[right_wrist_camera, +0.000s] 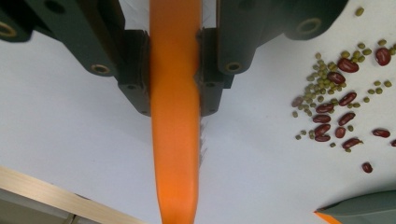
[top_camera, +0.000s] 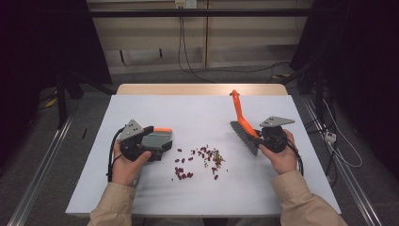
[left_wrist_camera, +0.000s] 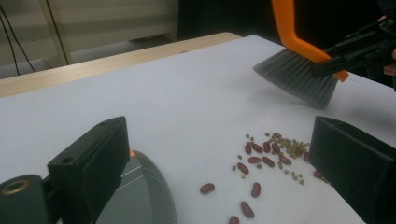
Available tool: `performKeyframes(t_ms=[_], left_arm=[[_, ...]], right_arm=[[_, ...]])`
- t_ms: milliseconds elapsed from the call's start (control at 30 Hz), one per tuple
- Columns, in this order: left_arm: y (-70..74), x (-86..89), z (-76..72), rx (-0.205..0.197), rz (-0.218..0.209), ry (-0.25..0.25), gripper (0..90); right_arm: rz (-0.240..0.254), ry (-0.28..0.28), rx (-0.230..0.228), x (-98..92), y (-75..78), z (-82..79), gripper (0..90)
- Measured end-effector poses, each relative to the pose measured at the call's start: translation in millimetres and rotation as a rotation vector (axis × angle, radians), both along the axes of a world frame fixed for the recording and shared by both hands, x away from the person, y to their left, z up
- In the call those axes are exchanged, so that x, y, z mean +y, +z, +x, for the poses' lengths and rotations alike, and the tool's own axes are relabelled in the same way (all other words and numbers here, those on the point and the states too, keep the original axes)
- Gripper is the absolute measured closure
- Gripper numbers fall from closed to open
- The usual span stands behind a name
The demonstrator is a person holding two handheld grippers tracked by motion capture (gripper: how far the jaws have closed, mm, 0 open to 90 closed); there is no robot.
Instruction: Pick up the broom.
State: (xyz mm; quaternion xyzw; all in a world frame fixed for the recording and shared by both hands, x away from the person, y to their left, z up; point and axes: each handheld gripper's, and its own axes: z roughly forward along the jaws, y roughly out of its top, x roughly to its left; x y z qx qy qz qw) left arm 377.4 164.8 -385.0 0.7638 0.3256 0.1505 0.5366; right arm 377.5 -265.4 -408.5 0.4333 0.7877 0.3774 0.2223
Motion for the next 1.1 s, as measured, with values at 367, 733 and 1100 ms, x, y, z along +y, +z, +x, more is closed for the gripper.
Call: performKeyframes(t_ms=[367, 733, 1100], left_arm=[[-2.3, 3.3, 0.0, 0.006, -0.005, 0.004, 5.5], [-2.2, 4.9, 0.4, 0.004, -0.013, 0.011, 5.5], [-3.3, 7.7, 0.0, 0.006, -0.01, 0.014, 5.5]], right_arm=[[0.015, 0.023, 0.02, 23.3, -11.2, 16.0, 69.7], [0.07, -0.003, -0.009, 28.0, -15.9, 20.1, 65.2], [0.094, -0.027, -0.031, 30.1, -18.2, 22.8, 70.2]])
